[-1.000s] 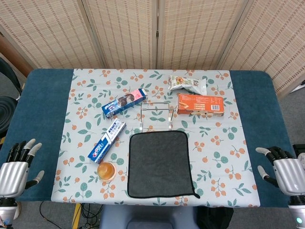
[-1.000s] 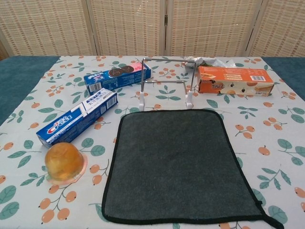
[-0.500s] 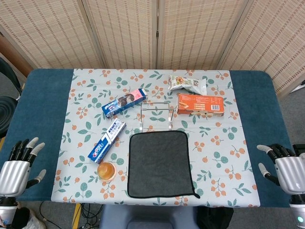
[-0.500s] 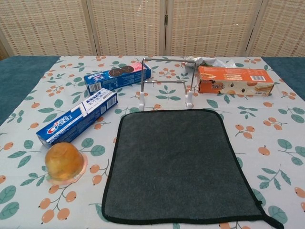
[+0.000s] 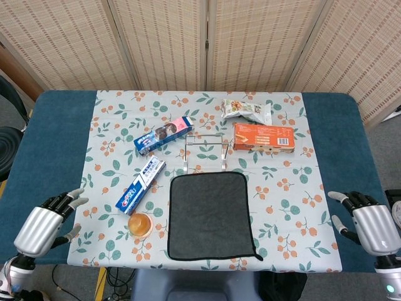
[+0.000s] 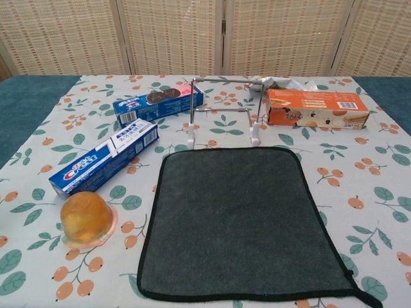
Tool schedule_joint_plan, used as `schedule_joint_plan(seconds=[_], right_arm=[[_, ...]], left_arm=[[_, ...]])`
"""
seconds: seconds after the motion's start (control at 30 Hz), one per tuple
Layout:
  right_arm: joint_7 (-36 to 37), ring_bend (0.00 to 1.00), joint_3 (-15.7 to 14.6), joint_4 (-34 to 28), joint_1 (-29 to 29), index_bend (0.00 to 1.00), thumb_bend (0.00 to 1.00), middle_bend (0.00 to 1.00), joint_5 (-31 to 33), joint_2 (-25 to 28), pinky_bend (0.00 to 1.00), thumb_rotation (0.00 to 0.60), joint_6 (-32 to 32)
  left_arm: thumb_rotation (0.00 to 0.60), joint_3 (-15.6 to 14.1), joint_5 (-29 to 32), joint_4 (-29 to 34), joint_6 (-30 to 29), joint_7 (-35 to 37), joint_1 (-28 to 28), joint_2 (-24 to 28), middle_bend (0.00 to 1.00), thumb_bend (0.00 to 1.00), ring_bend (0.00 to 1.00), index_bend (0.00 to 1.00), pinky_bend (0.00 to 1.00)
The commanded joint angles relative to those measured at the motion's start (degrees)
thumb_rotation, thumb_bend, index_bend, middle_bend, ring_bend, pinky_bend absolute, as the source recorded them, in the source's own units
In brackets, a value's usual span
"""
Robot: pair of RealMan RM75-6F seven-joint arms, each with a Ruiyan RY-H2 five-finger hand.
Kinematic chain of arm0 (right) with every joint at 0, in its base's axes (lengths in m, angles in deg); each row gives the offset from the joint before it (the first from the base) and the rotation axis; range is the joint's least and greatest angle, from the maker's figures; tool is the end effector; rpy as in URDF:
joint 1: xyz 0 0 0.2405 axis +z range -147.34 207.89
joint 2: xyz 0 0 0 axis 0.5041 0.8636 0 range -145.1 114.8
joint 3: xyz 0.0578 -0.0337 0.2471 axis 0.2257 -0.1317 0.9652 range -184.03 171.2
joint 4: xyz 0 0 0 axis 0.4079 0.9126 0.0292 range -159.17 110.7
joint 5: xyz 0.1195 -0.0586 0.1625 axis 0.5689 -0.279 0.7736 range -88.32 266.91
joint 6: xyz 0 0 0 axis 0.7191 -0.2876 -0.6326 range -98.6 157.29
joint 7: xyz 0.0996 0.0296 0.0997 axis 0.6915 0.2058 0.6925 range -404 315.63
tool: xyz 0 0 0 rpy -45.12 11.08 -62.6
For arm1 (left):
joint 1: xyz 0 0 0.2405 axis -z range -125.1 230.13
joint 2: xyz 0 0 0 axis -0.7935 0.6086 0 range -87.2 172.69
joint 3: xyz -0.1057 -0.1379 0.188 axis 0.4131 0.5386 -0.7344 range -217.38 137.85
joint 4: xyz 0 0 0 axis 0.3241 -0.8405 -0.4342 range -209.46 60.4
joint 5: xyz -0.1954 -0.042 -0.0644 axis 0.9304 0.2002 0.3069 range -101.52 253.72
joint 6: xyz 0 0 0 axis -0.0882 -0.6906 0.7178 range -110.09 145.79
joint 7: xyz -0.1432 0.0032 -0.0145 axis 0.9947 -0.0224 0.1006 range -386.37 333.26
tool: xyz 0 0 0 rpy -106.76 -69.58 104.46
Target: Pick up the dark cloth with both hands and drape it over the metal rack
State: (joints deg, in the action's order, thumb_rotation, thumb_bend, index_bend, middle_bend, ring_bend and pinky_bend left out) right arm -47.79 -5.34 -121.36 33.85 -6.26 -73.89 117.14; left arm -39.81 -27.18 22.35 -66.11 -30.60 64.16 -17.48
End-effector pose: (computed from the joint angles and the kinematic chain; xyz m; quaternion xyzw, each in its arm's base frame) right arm -0.2831 -0.1651 0.1733 0.6485 -0.3299 0.3961 0.5601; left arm -0.2457 0.1928 0.1473 -0.7197 -0.2743 -0.4303 0.4707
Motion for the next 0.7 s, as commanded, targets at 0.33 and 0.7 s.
schedule_joint_plan(seconds=[0.33,0.7], right_arm=[[0.00,0.67,-2.44,0.37,1.56,0.29,0.31,0.66,-3.52,-1.24,0.84,0.600,-3.07],[-0.83,0.87,-5.08,1.64,5.28,0.34,0.32,0.87,-6.78,-3.95,1.00,0.600,-10.19]], left_arm=[[0.600,-3.14,-9.10,-0.28,9.38,0.57,8.46,-1.90,0.71,0.24,0.67,0.33,0.82],[0.600,-3.70,-12.18,-1.23,15.02,-1.67,13.99,-9.01,0.88,0.24,0.82,0.37,0.94]])
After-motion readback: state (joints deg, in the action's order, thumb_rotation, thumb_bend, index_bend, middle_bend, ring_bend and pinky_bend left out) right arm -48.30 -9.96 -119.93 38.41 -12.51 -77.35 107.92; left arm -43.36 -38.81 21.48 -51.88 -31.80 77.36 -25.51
